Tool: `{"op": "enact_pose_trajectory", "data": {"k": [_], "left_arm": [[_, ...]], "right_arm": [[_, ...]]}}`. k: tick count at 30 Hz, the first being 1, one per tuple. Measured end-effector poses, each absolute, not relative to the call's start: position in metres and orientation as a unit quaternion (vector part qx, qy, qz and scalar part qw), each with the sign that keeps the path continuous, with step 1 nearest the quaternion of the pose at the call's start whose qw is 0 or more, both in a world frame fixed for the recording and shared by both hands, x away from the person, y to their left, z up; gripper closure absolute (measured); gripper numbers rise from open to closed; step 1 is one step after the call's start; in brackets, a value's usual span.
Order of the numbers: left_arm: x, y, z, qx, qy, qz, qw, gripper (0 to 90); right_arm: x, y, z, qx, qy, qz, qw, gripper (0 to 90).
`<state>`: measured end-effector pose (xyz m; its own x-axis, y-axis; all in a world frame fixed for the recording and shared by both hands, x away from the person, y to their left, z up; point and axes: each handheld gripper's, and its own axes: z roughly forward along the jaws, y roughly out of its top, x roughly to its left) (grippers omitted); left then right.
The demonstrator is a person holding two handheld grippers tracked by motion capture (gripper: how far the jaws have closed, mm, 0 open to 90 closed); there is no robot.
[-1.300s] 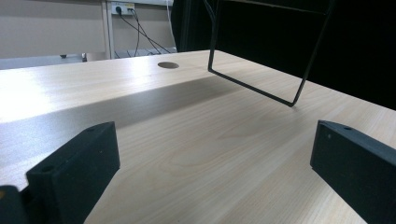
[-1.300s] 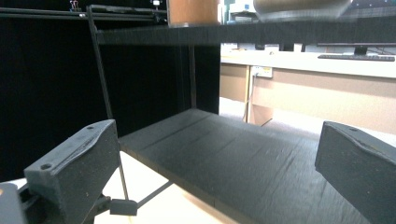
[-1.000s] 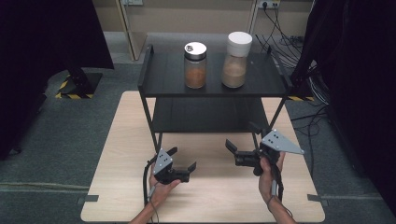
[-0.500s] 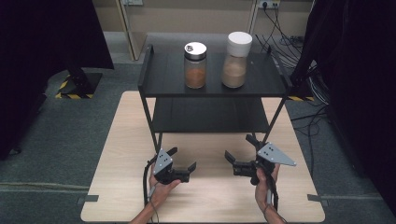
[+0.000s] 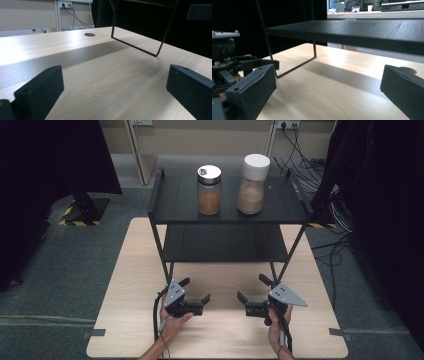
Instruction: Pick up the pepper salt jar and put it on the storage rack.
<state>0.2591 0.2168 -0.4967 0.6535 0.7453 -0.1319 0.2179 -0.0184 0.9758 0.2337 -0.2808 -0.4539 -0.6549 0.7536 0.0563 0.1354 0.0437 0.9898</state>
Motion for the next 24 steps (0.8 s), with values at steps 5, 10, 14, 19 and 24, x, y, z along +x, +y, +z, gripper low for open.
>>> {"op": "enact_pose_trajectory", "data": {"k": [5, 10, 14, 19, 24], "left_arm": [[0.259, 0.217, -0.497, 0.680, 0.354, 0.218, 0.604, 0.7], [0.259, 0.217, -0.497, 0.681, 0.353, 0.217, 0.605, 0.7], [0.259, 0.217, -0.496, 0.681, 0.352, 0.217, 0.605, 0.7], [0.260, 0.217, -0.497, 0.681, 0.351, 0.215, 0.605, 0.7], [0.260, 0.217, -0.497, 0.681, 0.351, 0.215, 0.606, 0.7]], "right_arm": [[0.233, -0.280, -0.467, 0.335, 0.676, 0.606, 0.253, 0.8], [0.233, -0.279, -0.473, 0.336, 0.679, 0.603, 0.250, 0.8], [0.234, -0.278, -0.478, 0.336, 0.680, 0.603, 0.248, 0.8], [0.235, -0.276, -0.484, 0.337, 0.681, 0.601, 0.249, 0.8], [0.236, -0.278, -0.489, 0.342, 0.682, 0.599, 0.243, 0.8]]}}
